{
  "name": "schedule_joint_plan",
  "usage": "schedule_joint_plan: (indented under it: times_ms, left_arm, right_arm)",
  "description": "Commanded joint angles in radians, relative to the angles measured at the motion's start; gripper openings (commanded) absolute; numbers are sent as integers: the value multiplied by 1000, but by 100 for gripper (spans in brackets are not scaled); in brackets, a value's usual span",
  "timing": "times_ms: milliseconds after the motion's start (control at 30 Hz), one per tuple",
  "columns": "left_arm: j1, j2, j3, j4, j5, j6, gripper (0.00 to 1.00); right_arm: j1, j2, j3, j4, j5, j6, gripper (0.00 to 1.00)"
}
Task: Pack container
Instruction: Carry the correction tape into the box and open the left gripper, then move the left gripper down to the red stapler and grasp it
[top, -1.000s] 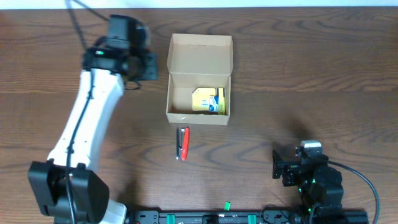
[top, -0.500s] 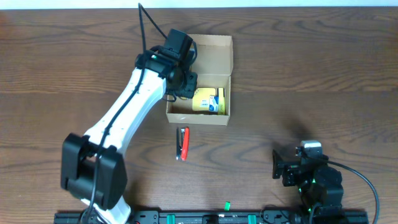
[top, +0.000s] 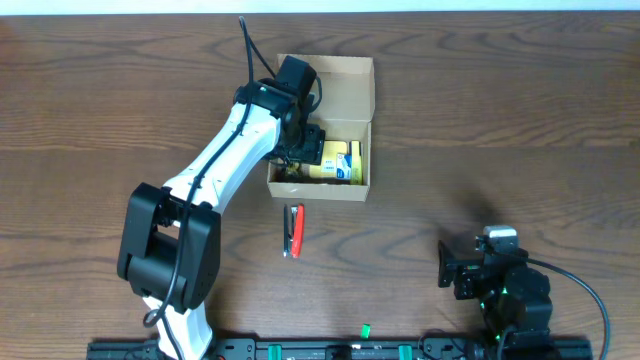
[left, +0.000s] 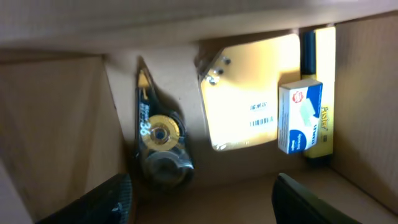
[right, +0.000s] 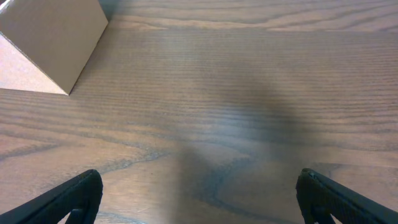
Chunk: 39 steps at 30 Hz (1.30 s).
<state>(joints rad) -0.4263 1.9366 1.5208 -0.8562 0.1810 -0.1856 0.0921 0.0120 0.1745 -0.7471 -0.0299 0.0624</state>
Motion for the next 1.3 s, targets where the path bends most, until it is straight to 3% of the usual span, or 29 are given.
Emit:
schedule_joint_plan:
  times_ms: [0,400,633,667,733,900,1267]
  left_arm:
    - [1,-3,16,1,3,-40,74]
    - [35,-206,15,-13,-16,-148,75]
    - [52,-365,-18,-69,-70,-188,71]
    - [49,-394,-23,-69,-92,-189,71]
    - [37,-458,-45,-61,-156,-189,81]
    - [25,-664,-250,33,-218,-204,91]
    - [-33,-909,-670,107,-51,-391,87]
  right_arm:
    - [6,-6,-12,-4,-4,-15,99]
    - [6,-6,-12,-4,-4,-16,99]
    - [6,-6,-12,-4,-4,-15,99]
    - [6,-6,-12,-4,-4,-15,99]
    - [6,-6,-12,-4,-4,-15,99]
    - [6,-6,-12,-4,-4,-15,99]
    - [6,-6,-12,-4,-4,-15,99]
